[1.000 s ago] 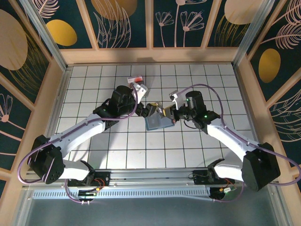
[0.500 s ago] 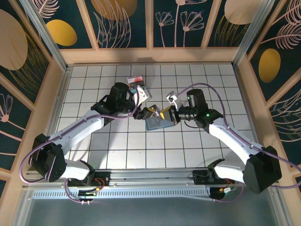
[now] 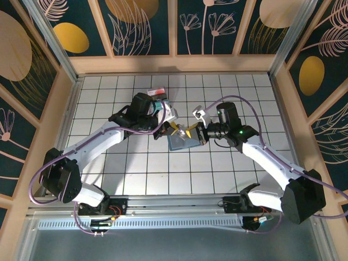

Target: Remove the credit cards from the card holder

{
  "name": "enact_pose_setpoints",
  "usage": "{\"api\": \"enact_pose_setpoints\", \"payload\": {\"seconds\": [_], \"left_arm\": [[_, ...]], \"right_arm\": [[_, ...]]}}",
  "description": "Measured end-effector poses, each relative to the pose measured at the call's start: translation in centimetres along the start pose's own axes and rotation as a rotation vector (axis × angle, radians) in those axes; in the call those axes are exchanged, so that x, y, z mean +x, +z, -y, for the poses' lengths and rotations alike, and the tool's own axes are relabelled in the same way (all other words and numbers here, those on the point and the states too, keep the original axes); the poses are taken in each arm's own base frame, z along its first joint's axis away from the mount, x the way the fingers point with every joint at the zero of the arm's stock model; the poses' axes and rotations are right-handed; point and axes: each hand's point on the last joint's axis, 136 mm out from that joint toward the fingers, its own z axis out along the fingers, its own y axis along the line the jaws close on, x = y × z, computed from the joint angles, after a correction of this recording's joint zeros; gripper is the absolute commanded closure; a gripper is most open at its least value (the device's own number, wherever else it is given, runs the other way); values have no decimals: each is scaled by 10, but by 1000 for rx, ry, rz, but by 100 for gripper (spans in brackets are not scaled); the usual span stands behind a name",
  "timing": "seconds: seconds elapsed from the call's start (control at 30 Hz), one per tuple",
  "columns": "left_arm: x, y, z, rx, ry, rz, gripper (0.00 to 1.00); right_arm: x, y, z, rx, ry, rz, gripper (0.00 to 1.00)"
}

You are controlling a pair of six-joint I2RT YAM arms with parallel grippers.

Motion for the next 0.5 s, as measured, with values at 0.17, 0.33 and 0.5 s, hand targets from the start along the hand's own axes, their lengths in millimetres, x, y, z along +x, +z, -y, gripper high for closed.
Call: {"api": "enact_pose_setpoints", "payload": {"seconds": [0.17, 0.33, 0.5], "left_arm": [[-2, -5, 4, -3, 9, 12, 100], [-2, -15, 14, -28, 23, 69, 100], [-5, -28, 19, -79, -8, 159, 100]], "right_arm": [[-3, 0, 0, 3, -3, 11, 86], [-17, -4, 0, 26, -23, 64, 52], [-35, -26, -4, 101, -69, 193, 40]]}}
